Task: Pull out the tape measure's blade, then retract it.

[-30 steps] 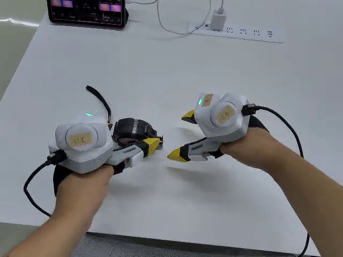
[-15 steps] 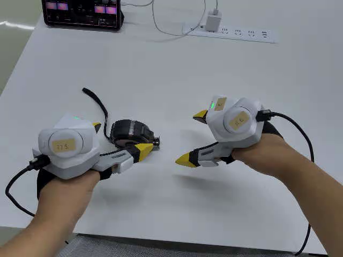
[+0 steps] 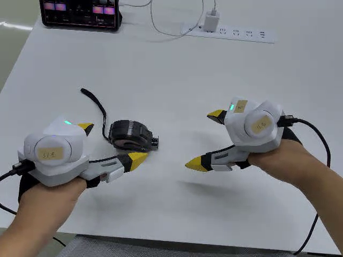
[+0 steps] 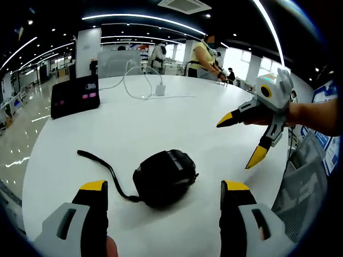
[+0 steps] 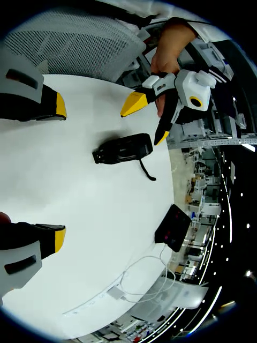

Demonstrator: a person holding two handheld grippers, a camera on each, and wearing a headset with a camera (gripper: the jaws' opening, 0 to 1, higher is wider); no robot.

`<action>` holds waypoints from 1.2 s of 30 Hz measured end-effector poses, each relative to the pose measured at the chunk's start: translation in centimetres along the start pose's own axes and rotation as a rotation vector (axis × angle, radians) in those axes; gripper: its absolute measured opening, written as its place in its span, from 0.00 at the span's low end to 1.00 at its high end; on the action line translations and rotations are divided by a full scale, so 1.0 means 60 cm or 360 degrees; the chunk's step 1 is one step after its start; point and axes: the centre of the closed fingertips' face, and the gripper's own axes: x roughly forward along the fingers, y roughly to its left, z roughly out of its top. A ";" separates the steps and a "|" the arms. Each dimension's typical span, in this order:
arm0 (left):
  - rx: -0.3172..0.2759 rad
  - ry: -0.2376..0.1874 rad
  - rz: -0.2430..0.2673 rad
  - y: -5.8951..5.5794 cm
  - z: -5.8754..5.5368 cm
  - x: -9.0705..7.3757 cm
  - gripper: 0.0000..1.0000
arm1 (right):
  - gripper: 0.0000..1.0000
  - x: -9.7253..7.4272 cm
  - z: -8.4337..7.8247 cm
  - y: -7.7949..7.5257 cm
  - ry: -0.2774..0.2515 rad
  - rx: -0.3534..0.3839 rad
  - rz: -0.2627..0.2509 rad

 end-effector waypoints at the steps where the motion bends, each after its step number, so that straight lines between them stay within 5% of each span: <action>1: 0.0000 0.0005 -0.0008 0.000 -0.001 -0.001 0.84 | 0.78 -0.002 0.001 0.000 -0.0007 0.0005 0.0000; 19: 0.0048 0.0040 -0.0068 0.004 -0.022 -0.025 0.92 | 0.89 -0.034 -0.006 0.002 -0.0052 0.0071 -0.0051; 36: 0.0094 0.0071 -0.0141 0.003 -0.031 -0.044 0.97 | 0.90 -0.062 -0.006 0.008 -0.0101 0.0116 -0.0075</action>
